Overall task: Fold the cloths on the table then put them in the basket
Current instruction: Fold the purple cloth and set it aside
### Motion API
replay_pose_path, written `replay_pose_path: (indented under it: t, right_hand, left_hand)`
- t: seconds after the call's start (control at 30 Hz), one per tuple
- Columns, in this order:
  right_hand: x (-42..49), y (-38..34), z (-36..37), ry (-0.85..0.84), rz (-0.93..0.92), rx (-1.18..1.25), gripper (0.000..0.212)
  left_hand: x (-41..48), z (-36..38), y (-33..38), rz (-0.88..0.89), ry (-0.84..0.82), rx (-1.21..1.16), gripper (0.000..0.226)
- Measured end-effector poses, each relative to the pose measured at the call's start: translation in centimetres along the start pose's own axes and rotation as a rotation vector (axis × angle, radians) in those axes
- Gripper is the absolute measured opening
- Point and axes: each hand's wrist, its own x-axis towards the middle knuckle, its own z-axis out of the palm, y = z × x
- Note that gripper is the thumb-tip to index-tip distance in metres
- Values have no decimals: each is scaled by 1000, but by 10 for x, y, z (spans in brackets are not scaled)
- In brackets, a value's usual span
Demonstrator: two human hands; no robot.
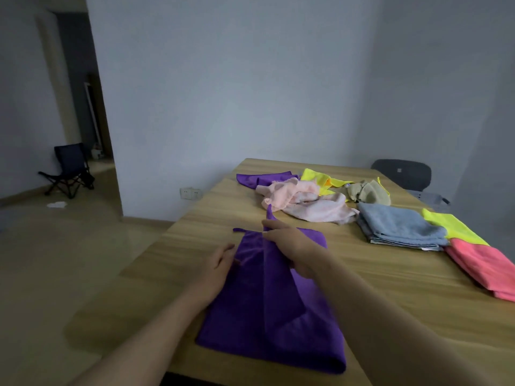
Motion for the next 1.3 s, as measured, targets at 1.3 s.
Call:
replay_pose_path:
  t: [1.3]
  right_hand:
    - [-57, 124, -100, 495, -209, -905, 59]
  left_hand:
    - [-1, 34, 4, 216, -231, 583, 49]
